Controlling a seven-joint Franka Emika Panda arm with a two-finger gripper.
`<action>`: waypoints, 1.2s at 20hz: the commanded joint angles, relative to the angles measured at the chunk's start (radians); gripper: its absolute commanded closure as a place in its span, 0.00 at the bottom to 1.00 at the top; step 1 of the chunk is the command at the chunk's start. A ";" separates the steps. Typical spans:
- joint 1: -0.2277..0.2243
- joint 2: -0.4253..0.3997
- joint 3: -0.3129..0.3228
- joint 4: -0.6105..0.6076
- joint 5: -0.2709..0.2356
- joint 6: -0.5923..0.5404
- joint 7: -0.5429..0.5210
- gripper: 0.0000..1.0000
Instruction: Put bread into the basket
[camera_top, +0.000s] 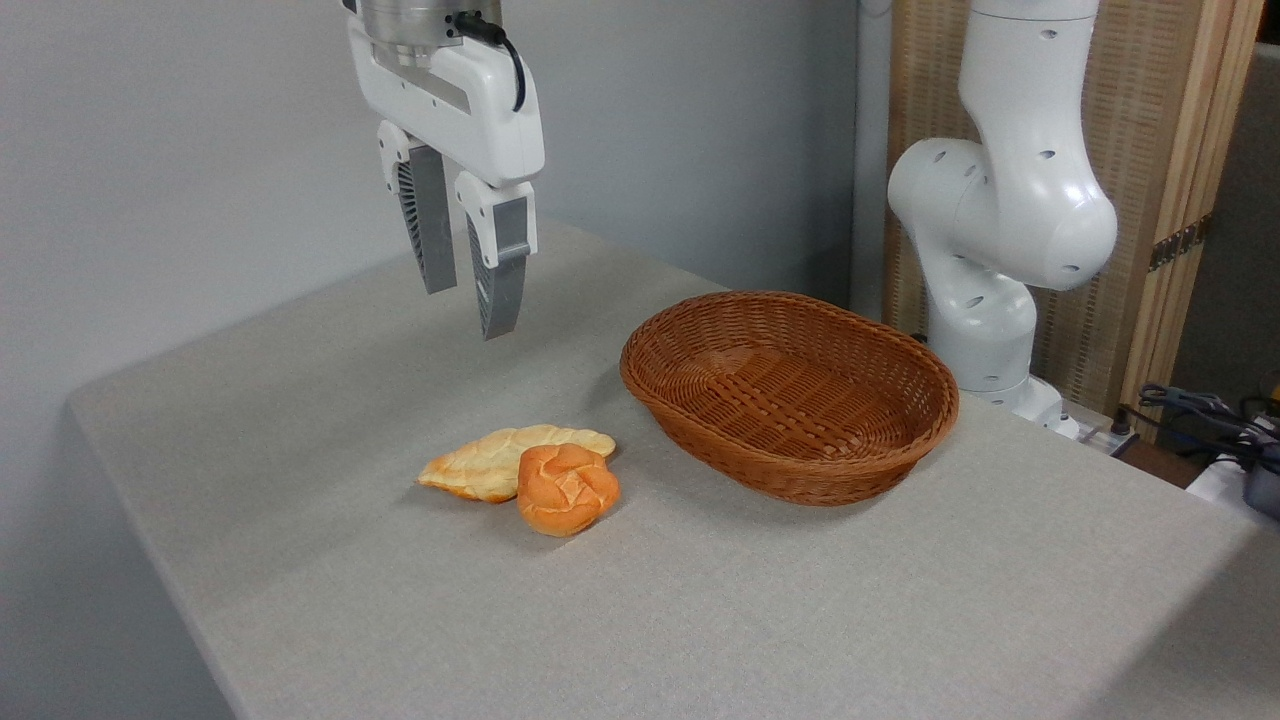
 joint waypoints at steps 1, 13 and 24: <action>-0.004 0.000 0.005 0.018 -0.001 -0.051 0.000 0.00; -0.005 0.000 0.004 0.018 -0.001 -0.051 0.000 0.00; -0.005 0.000 -0.008 0.018 0.002 -0.051 0.003 0.00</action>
